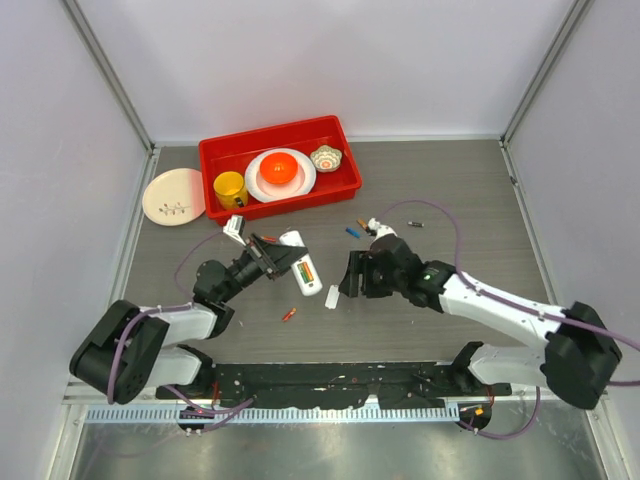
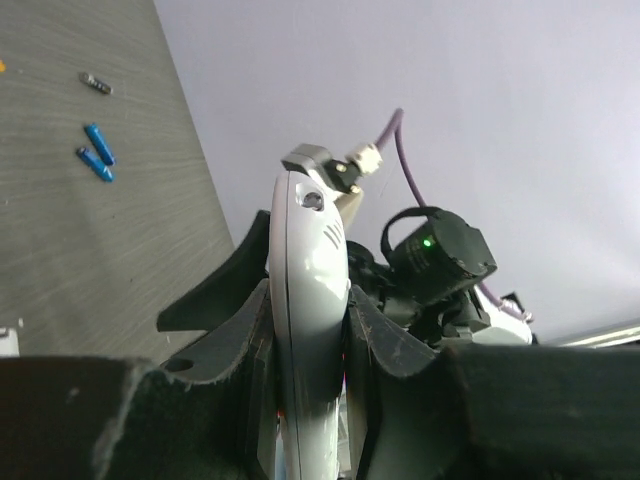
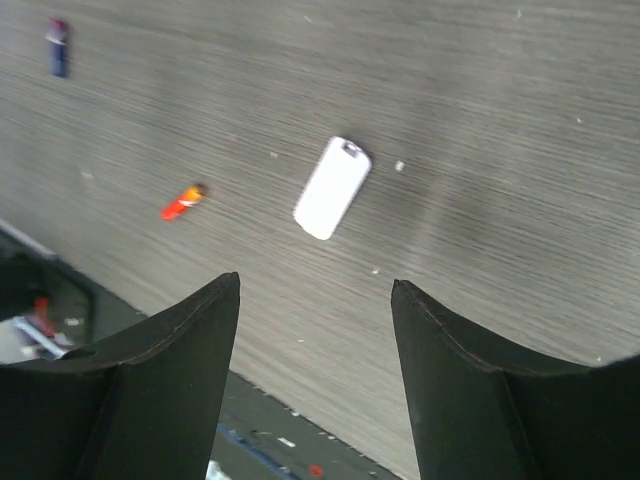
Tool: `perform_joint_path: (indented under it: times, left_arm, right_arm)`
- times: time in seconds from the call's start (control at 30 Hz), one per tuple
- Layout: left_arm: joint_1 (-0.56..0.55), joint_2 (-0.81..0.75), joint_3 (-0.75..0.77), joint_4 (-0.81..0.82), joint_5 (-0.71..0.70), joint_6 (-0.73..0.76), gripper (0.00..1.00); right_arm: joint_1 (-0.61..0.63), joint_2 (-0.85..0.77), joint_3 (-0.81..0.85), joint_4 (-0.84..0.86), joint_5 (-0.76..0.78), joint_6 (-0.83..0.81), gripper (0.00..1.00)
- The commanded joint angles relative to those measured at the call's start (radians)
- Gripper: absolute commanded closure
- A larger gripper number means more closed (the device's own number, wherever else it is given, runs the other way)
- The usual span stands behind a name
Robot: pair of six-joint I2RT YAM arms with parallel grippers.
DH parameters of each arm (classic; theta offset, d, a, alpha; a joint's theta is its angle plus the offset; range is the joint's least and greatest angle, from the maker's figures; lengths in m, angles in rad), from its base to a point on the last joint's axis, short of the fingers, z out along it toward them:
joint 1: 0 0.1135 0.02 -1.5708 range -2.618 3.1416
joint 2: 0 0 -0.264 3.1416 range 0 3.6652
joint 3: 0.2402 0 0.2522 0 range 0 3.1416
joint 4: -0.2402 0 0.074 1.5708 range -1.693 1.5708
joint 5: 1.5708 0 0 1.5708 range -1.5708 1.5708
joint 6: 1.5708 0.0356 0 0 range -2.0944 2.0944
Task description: Load the batteries into the remote control
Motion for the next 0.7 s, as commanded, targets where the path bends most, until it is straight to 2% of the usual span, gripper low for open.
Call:
perform_joint_path:
  times: [0.0,0.17,0.3,0.43,0.67]
  left_arm:
    - [0.002,-0.104,-0.074,0.237,0.012,0.036,1.00]
    - [0.002,-0.273,-0.135,0.065,0.010,0.089,1.00]
    - [0.002,-0.476,-0.134,-0.140,-0.002,0.165,1.00]
    - [0.002,-0.587,-0.132,-0.292,-0.019,0.214,1.00]
    - [-0.001,-0.590,-0.144,-0.273,-0.007,0.206,1.00]
  right_arm:
    - [0.043,0.084,0.028,0.018,0.157,-0.080,0.33]
    - [0.096,0.274,0.122,0.006,0.183,-0.091,0.33]
    - [0.133,0.368,0.174,0.003,0.236,-0.016,0.33]
    - [0.158,0.451,0.246,-0.029,0.290,0.054,0.33]
    - [0.171,0.575,0.332,-0.138,0.336,0.117,0.37]
